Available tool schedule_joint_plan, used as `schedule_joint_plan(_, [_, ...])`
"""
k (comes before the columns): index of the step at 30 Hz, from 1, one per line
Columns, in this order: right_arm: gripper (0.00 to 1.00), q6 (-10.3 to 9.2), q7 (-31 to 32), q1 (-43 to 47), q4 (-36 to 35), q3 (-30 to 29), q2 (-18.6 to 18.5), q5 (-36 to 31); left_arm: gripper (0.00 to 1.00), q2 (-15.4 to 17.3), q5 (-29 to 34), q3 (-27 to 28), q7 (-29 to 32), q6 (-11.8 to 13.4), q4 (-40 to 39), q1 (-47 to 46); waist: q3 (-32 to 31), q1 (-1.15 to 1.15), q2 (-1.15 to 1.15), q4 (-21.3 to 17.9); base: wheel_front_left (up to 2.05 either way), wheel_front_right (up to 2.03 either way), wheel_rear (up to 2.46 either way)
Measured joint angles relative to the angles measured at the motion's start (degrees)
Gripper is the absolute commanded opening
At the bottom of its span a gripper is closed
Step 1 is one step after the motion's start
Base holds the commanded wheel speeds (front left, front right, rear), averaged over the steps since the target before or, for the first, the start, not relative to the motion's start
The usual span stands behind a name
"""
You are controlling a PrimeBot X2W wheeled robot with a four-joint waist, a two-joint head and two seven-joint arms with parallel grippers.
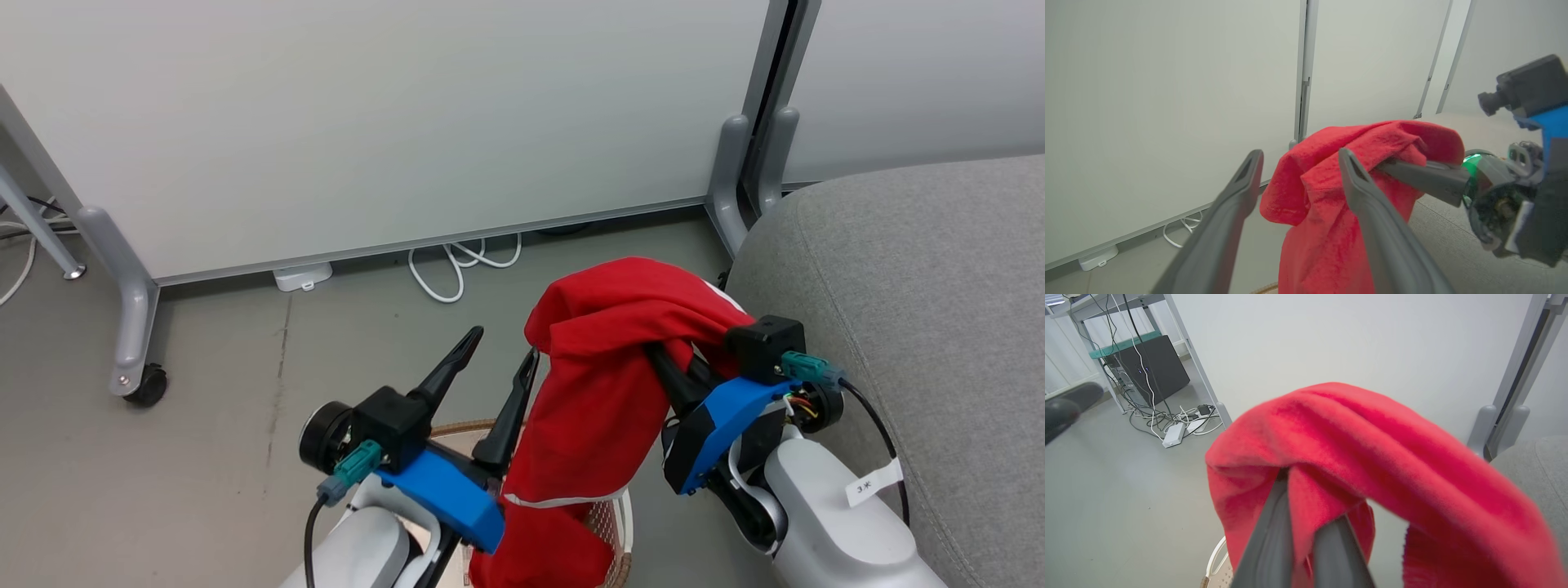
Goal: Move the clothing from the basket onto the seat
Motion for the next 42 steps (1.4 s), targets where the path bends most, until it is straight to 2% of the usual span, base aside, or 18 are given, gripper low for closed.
schedule_joint_plan(4, [0.00, 0.00, 0.32, 1.01, -0.57, -0.64, -0.12, -0.48, 1.00, -0.25, 3.67, 5.04, -0.04, -1.87, -0.93, 4.48, -0.11, 0.00, 0.00, 0.11, 0.00, 0.00, 0.00])
schedule_joint_plan(10, [0.00, 0.01, 1.09, 2.39, -1.67, -1.71, -0.29, -1.43, 1.00, -1.10, 9.13, 10.95, -0.04, -3.27, -2.07, 9.67, -0.30, 0.00, 0.00, 0.19, 0.00, 0.00, 0.00])
schedule_joint_plan(24, [0.00, 0.01, 2.76, 4.54, -4.37, -4.01, -0.37, -2.46, 1.00, -4.24, 14.22, 15.78, -0.04, -4.94, -1.58, 12.91, -0.29, 0.00, 0.00, -0.43, 0.00, 0.00, 0.00])
schedule_joint_plan(32, [0.00, 0.00, 3.26, 4.61, -5.53, -4.56, 0.04, -3.11, 1.00, -4.59, 14.73, 16.10, -0.04, -5.05, -1.74, 12.89, 0.24, 0.00, 0.00, -4.07, 0.00, 0.00, 0.00])
schedule_joint_plan(42, [0.00, 0.01, 3.46, 4.59, -6.24, -4.44, 0.77, -3.48, 1.00, -4.64, 15.01, 15.32, -0.04, -5.24, -2.41, 12.15, 1.26, 0.00, 0.00, -12.01, 0.00, 0.00, 0.00])
